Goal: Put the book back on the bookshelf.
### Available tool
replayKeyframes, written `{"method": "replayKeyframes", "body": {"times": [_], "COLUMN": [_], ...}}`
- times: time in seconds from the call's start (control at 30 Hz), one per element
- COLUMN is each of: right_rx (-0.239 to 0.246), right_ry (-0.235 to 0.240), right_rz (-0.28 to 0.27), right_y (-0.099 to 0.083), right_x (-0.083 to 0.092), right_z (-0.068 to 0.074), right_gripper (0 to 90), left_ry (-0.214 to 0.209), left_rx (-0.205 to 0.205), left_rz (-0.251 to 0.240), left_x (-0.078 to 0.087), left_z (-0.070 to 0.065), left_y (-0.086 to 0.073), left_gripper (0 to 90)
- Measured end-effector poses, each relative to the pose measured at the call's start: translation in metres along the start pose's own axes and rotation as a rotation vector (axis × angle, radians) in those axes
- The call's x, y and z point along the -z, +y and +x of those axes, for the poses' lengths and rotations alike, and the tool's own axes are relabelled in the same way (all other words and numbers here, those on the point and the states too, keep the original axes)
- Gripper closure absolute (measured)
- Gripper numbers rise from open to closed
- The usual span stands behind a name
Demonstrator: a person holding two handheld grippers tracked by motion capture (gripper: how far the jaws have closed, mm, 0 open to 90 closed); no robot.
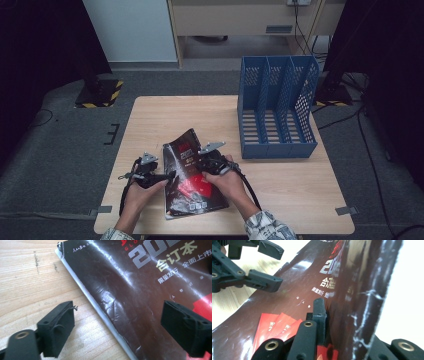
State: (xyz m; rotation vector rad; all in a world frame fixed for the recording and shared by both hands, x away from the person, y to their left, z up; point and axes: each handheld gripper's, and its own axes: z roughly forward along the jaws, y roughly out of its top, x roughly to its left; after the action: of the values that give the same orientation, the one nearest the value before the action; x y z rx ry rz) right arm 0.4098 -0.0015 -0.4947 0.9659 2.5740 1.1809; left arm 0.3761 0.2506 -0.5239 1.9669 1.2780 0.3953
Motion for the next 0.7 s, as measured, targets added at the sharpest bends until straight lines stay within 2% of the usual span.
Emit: {"method": "replayKeyframes", "body": {"times": [0.17,0.37,0.5,0.7], "right_rx": [0.017,0.032,0.043,0.049], "right_ry": [-0.003,-0.012,-0.015,-0.025], "right_rz": [-0.020,-0.022,-0.033,-0.044], "right_y": [0.002,0.006,0.007,0.010], "right_x": [0.006,0.009,0.013,0.019], "right_z": [0.001,0.003,0.002,0.000], "right_gripper": [83.4,83.8,84.1,84.4], "left_ry": [-0.020,-0.024,-0.030,-0.026], "left_rx": [-0.005,0.000,-0.008,-0.019], "left_rz": [-0.010,-0.008,0.004,-0.004], "left_x": [0.000,0.000,0.000,-0.001], "left_z": [-0.002,-0.002,-0.003,-0.004], "left_y": [0.001,0.002,0.003,0.003], "left_gripper": [8.0,7.6,8.3,8.5]}}
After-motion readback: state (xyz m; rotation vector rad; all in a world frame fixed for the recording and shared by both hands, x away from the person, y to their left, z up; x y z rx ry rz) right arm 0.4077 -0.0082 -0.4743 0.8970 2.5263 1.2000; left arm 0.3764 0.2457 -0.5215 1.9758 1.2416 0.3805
